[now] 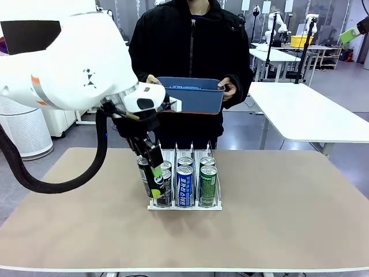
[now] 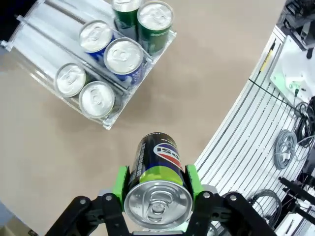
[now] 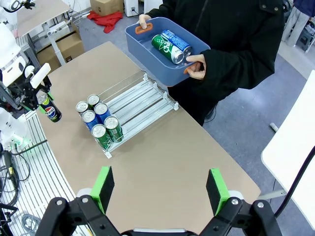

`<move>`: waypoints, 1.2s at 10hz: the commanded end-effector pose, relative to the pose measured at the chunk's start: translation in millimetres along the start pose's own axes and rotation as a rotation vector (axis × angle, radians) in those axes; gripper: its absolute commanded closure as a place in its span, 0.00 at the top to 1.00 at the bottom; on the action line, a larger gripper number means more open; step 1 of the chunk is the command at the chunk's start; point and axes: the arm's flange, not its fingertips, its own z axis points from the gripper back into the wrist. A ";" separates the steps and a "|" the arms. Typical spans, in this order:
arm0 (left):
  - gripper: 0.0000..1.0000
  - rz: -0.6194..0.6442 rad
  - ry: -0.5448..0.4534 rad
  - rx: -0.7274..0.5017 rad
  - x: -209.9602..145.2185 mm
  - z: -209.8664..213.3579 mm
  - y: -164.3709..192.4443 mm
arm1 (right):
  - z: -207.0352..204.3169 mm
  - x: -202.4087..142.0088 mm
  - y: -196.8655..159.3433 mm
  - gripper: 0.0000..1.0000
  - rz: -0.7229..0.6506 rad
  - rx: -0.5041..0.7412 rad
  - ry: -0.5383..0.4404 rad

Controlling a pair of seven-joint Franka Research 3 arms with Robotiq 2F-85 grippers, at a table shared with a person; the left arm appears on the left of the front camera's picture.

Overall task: Fill the beverage cans into the dispenser.
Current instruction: Place the picked Pepsi coke in the line of the Automatic Can Dispenser with the same cans.

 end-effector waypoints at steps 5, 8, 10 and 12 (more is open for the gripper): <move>0.57 -0.183 -0.039 0.021 5.2 -47.5 14.0 | -0.6 1.3 1.0 1.00 -0.006 0.009 -0.001; 0.57 -0.216 -0.027 0.008 12.8 -58.8 27.0 | -0.6 1.3 1.0 1.00 -0.006 0.009 -0.001; 0.57 -0.189 -0.014 0.010 6.6 -58.7 19.6 | -0.6 1.3 1.0 1.00 -0.006 0.009 -0.001; 0.57 -0.189 -0.014 0.010 6.6 -58.7 19.6 | -0.6 1.3 1.0 1.00 -0.006 0.009 -0.001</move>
